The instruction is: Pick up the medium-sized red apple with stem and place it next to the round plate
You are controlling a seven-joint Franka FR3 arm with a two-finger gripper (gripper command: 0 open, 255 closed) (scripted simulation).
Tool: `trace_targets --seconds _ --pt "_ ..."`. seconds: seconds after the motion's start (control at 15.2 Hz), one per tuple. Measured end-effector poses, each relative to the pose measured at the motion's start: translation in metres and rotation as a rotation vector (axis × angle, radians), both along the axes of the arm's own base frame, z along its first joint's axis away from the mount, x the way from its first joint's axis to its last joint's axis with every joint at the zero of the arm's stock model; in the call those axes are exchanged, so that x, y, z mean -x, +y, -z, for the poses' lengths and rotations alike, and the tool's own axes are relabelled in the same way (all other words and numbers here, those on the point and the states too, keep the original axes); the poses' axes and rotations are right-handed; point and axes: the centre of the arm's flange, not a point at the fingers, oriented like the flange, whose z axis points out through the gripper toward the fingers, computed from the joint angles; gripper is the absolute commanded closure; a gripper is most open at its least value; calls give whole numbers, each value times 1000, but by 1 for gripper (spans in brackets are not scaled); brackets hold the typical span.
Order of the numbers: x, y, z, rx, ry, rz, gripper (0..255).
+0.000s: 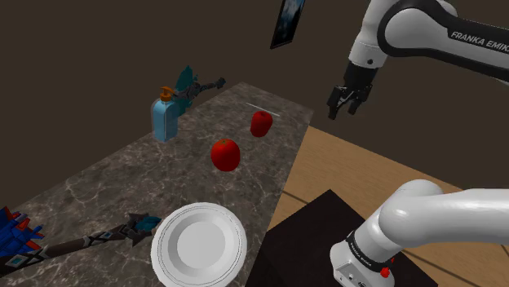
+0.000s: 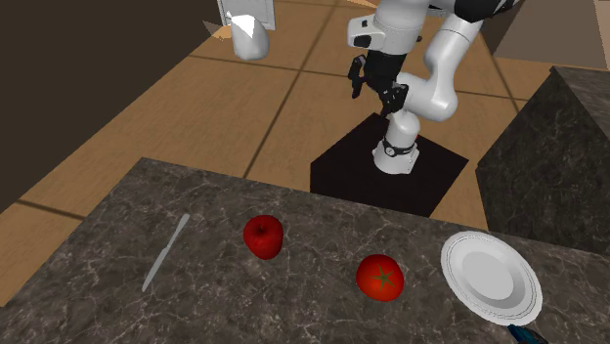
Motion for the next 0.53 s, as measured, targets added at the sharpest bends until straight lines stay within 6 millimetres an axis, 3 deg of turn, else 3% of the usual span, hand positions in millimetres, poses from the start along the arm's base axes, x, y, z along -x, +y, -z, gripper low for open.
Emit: trace_targets --seconds 0.13,0.53 --pt "-6 0 2 -3 -1 6 0" --pt "-71 -6 29 -35 -9 75 0"
